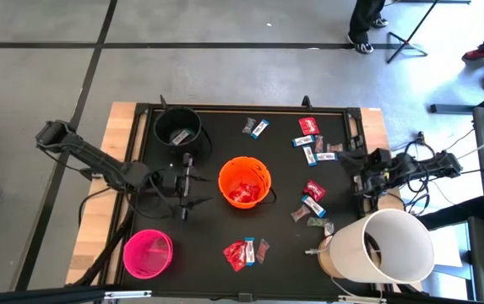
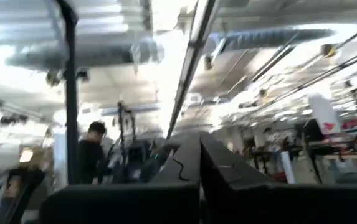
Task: Sort candy
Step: Put the white chocolate into the black bucket
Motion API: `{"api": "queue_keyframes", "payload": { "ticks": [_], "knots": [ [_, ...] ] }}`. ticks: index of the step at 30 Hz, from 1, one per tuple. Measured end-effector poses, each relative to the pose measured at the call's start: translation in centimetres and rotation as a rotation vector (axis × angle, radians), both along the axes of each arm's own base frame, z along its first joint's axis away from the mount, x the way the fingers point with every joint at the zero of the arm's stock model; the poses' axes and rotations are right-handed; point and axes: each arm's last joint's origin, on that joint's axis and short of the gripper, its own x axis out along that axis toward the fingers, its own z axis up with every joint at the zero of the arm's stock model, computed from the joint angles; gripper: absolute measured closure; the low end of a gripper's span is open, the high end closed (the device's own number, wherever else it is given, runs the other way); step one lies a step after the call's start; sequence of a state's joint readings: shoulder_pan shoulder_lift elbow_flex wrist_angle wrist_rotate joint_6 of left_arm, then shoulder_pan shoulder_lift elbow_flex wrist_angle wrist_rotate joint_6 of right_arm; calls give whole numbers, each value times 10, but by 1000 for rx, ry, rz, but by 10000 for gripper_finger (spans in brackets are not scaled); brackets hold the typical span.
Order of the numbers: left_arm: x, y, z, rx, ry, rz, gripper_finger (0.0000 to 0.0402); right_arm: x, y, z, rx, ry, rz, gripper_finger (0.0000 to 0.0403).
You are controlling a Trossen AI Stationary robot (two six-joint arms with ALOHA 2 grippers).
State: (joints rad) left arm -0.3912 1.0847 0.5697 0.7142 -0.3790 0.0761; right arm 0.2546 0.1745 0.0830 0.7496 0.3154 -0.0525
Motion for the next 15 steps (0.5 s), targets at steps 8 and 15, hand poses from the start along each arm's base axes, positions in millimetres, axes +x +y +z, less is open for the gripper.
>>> {"api": "queue_keyframes", "payload": {
  "ticks": [8, 15],
  "knots": [
    [2, 0, -3, 10, 13, 8, 199, 1, -2, 10, 70, 18, -65, 402],
    [4, 7, -2, 23, 11, 45, 199, 11, 0, 46, -20, 128, -114, 402]
  ]
}}
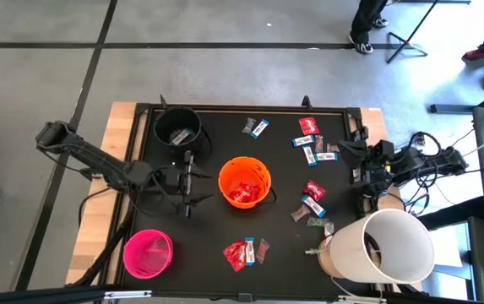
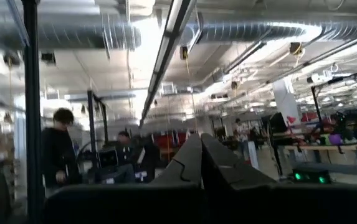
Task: Sort candy
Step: Put the white chocolate into the black bucket
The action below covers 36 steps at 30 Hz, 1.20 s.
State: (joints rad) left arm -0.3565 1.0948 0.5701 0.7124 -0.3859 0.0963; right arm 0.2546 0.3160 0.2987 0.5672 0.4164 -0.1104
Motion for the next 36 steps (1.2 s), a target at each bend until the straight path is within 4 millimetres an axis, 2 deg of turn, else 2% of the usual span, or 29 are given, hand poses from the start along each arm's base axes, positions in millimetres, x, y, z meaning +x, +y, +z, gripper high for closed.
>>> {"api": "queue_keyframes", "payload": {
  "ticks": [6, 9, 13, 18, 24, 30, 36],
  "knots": [
    [3, 9, 0, 2, 0, 40, 199, 18, 2, 17, -19, 264, -68, 402],
    [4, 14, 0, 2, 0, 60, 199, 25, 1, 17, 13, 429, -182, 402],
    [5, 19, -1, 17, 8, 84, 199, 24, -4, 14, 78, 643, -374, 391],
    [7, 24, -3, 75, 33, 116, 199, 18, -6, 0, 143, 788, -450, 329],
    [10, 39, -9, 90, 110, 233, 199, 27, -4, -21, 188, 811, -464, 256],
    [11, 63, -8, 9, 93, 370, 199, 37, -12, -56, 123, 907, -662, 241],
    [12, 88, -10, -79, 80, 466, 199, 42, -28, -88, 242, 1033, -639, 242]
  ]
}}
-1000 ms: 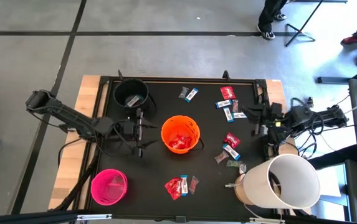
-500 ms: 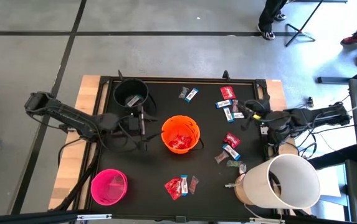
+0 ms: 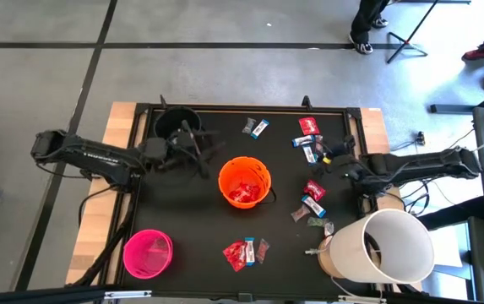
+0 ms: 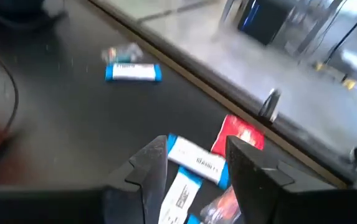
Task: Sort candy
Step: Put the white chocolate into the black bucket
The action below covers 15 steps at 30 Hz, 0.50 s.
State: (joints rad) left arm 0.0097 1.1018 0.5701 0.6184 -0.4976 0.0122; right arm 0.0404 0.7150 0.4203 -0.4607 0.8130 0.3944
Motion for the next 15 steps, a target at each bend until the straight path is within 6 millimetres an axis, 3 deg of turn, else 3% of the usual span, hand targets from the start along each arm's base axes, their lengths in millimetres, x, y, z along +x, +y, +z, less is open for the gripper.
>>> {"api": "queue_keyframes", "payload": {
  "ticks": [15],
  "knots": [
    [-3, 23, 0, -24, -15, 95, 199, 1, -33, -41, 267, 136, -163, 242]
  ]
}}
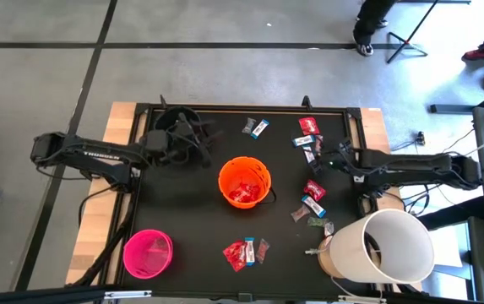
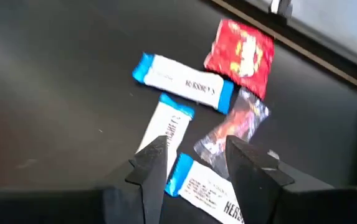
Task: Sort candy
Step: Put the white chocolate into the black bucket
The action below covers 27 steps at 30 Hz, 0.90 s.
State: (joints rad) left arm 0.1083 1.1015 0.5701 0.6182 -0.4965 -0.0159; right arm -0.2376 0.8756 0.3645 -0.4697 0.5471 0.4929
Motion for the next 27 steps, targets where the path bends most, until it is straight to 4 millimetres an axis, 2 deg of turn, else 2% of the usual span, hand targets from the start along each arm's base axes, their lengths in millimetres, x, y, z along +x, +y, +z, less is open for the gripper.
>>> {"api": "queue_keyframes", "payload": {
  "ticks": [10, 17, 27],
  "knots": [
    [1, 1, 0, 45, 27, -49, 199, 2, -18, -18, 157, 35, -123, 242],
    [2, -4, 0, 46, 28, -106, 199, 19, -26, -24, 164, -71, -143, 242],
    [4, -18, -1, 47, 34, -163, 199, 32, -31, -50, 203, -2, -184, 242]
  ]
}}
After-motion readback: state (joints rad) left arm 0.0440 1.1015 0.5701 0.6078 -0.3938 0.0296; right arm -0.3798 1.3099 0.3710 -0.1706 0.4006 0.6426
